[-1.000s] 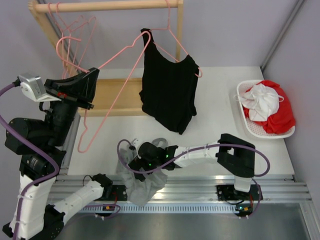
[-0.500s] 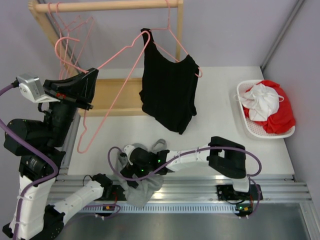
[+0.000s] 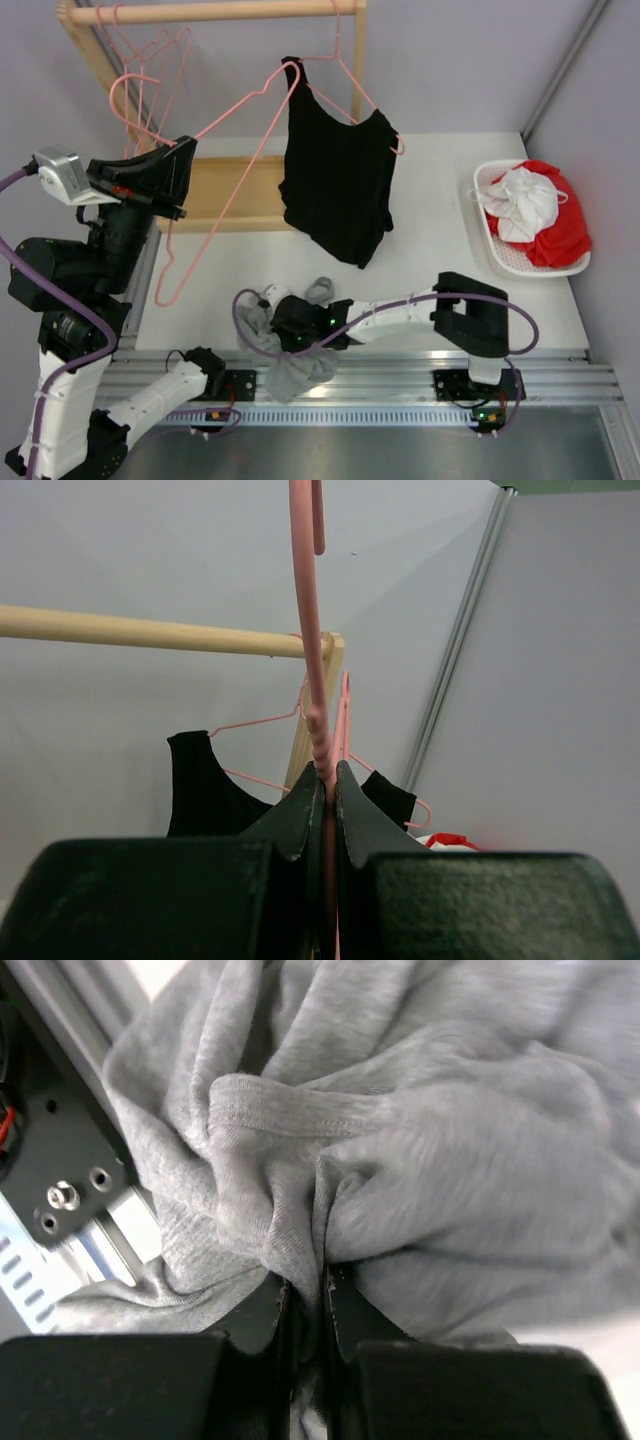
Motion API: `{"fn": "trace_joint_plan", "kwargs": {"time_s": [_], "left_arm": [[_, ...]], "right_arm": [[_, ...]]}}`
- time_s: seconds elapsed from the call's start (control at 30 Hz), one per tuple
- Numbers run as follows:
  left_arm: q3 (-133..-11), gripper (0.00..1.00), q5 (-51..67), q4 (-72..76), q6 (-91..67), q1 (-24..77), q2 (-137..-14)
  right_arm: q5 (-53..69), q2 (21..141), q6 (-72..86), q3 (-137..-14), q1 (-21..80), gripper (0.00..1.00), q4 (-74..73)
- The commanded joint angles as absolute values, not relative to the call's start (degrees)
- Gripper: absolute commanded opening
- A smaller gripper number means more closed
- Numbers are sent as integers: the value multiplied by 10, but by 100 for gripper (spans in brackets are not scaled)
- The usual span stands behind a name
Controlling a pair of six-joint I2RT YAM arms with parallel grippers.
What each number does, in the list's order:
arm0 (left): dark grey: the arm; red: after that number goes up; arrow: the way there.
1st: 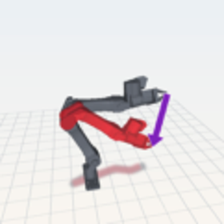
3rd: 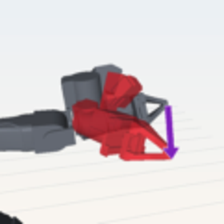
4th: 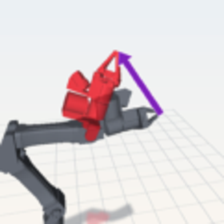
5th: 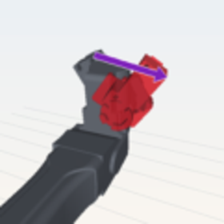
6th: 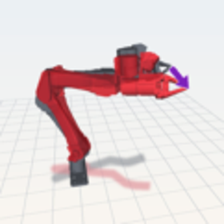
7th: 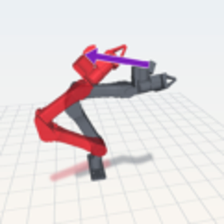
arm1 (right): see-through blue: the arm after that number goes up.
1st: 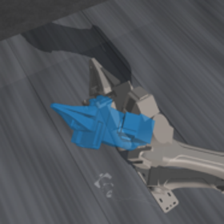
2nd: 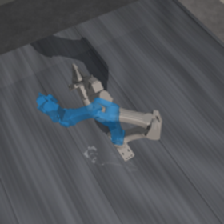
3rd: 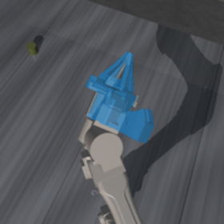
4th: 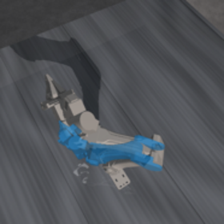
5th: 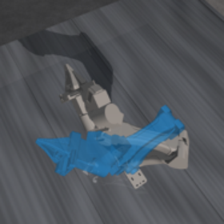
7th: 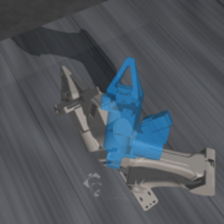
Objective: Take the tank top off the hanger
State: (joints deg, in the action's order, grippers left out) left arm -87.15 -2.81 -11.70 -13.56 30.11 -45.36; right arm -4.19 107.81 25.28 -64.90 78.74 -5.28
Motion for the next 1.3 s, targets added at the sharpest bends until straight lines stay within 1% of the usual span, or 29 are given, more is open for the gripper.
{"fn": "trace_joint_plan", "kwargs": {"time_s": [0.0,0.07,0.1,0.23,0.37,0.47,0.7,0.77,0.8,0.9,0.93,0.97,1.0,1.07,1.1,1.13,1.23,1.27], "left_arm": [[-862,0,-48,-106,-138,301,-447],[-855,0,-52,-112,-136,301,-446],[-853,0,-56,-115,-136,302,-446],[-824,0,-69,-118,-140,301,-438],[-794,0,-86,-127,-143,301,-432],[-784,0,-101,-142,-146,302,-432],[-757,0,-148,-166,-143,301,-427],[-751,0,-158,-171,-142,301,-420],[-749,0,-170,-174,-140,302,-418],[-743,0,-192,-187,-139,302,-418],[-740,0,-196,-192,-139,302,-418],[-738,0,-198,-193,-139,302,-418],[-734,0,-199,-194,-138,302,-416],[-730,0,-202,-195,-137,302,-415],[-730,0,-203,-196,-136,301,-414],[-728,0,-205,-197,-135,301,-413],[-728,0,-212,-201,-132,301,-417],[-727,0,-212,-201,-130,302,-417]], "right_arm": [[-107,937,251,-605,747,0,-78],[-119,881,251,-569,722,0,-80],[-123,821,252,-557,710,0,-88],[-162,680,252,-515,627,0,-138],[-250,536,214,-520,571,0,-182],[-297,484,181,-553,529,0,-207],[-365,473,123,-673,434,0,-229],[-391,485,108,-698,400,0,-227],[-391,493,105,-722,365,0,-227],[-348,525,105,-766,303,0,-227],[-321,532,107,-776,255,0,-227],[-309,547,116,-784,230,0,-226],[-294,555,121,-800,176,0,-226],[-242,580,143,-813,120,0,-226],[-221,589,152,-824,61,0,-225],[-181,598,162,-829,34,0,-225],[-129,632,206,-844,-70,0,-226],[-126,649,226,-851,-88,0,-225]]}}
